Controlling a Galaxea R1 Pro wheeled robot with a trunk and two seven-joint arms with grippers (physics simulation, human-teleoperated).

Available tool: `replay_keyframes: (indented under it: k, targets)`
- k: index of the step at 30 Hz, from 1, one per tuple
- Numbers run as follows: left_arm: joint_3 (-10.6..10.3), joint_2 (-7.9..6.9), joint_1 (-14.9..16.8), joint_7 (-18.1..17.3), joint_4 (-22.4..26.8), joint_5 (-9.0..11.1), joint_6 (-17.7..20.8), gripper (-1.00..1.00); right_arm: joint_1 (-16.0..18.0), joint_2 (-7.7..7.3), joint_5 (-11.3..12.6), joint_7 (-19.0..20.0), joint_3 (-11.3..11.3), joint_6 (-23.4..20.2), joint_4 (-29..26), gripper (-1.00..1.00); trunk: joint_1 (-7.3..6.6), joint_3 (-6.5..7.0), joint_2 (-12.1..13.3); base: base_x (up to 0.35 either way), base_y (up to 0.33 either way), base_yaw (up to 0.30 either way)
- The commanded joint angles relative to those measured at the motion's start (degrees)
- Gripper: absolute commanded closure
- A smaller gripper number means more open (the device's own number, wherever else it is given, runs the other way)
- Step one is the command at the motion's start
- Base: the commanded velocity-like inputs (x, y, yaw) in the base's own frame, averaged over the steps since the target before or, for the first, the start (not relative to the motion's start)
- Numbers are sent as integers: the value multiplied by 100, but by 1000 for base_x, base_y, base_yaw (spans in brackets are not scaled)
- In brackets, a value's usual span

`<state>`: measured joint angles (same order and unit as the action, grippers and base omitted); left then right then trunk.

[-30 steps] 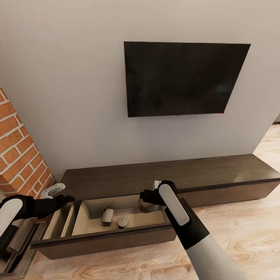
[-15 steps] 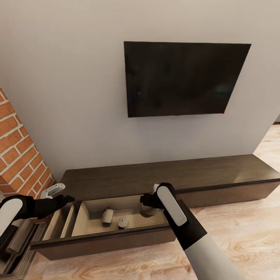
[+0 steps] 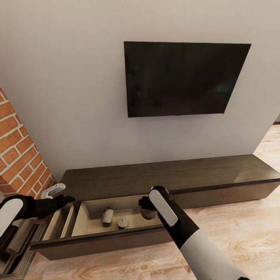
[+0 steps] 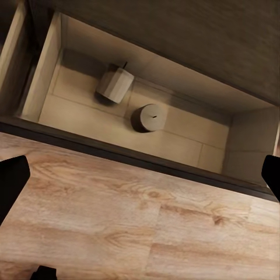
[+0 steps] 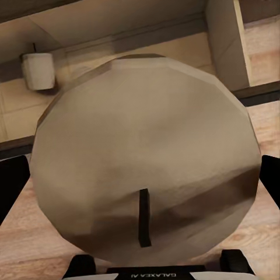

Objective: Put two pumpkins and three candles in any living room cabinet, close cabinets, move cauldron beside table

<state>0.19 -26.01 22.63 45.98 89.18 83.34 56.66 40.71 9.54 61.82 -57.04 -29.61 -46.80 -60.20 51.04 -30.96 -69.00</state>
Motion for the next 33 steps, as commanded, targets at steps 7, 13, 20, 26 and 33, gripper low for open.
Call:
replay_keyframes:
  k: [7,13,20,26,33]
  targets:
    - [-23,6,5,60,10,59,12,-100,20,31,15,29,-73,82,44,100,0,-6,-4,0,0,0]
    - [-27,0,5,60,11,59,12,-100,138,46,0,63,-243,315,332,100,0,-6,-4,0,0,0]
    - [-31,-1,5,60,11,59,12,-100,287,46,-32,559,-434,502,736,100,0,-6,-4,0,0,0]
    - [-38,4,5,60,13,59,12,-100,327,46,-47,609,-616,701,807,100,0,-6,-4,16,0,0]
    - [-36,32,5,60,12,59,12,-100,332,44,-74,615,-666,757,843,100,0,-6,-4,74,0,0]
